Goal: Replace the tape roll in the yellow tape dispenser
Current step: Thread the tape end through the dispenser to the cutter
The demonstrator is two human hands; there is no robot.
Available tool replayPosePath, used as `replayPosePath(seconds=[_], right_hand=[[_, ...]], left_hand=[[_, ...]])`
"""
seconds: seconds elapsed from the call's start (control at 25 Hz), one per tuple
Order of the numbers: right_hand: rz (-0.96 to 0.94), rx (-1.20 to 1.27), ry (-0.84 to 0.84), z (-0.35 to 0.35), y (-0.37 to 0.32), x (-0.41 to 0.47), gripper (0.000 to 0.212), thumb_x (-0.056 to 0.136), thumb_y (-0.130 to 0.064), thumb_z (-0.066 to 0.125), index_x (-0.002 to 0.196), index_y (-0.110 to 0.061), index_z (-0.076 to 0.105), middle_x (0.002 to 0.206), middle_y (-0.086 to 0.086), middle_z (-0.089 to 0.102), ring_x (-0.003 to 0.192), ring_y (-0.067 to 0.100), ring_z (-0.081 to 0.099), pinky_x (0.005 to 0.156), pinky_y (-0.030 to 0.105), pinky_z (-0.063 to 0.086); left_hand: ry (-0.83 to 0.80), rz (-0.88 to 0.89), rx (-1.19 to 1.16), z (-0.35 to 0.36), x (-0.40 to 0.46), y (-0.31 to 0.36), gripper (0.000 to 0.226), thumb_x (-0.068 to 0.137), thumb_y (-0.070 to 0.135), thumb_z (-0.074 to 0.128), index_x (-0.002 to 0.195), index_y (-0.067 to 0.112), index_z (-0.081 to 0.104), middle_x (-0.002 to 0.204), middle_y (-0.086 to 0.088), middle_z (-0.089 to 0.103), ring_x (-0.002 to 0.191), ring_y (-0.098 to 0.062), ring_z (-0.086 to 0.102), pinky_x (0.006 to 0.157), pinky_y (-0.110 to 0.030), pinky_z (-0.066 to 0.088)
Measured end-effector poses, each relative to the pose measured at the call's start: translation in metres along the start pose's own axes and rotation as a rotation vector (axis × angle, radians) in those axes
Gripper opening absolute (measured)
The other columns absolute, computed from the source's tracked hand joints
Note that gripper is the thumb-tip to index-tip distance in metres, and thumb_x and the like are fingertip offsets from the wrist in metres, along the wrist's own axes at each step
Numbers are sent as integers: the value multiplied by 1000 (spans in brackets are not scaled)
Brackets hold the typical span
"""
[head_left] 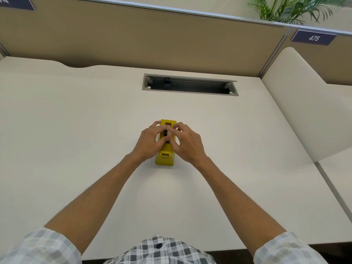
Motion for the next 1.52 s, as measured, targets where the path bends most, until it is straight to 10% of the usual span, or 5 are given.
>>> replayPosePath(seconds=[0.88,1.52], right_hand=[[168,81,-284,10,15,21,66,79,-48,72,135,-22,49,132,-1,53,111,19,58,80,36,50],[164,23,-246,4,3,29,36,82,-28,67,118,-21,62,109,2,68,104,24,58,73,35,45]], left_hand=[[8,-134,-59,-8,-8,-8,60,90,19,64,145,21,39,149,0,44,134,-21,43,106,-40,44],[48,-298,-234,4,-24,-17,62,90,25,65,146,25,38,144,-6,51,127,-26,54,104,-40,46]])
Point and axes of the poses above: each hand's wrist, its own x-axis towards the middle knuckle, its own z-axis out of the palm, y = z × x, the point moved 6 cm from there along x, towards the middle knuckle
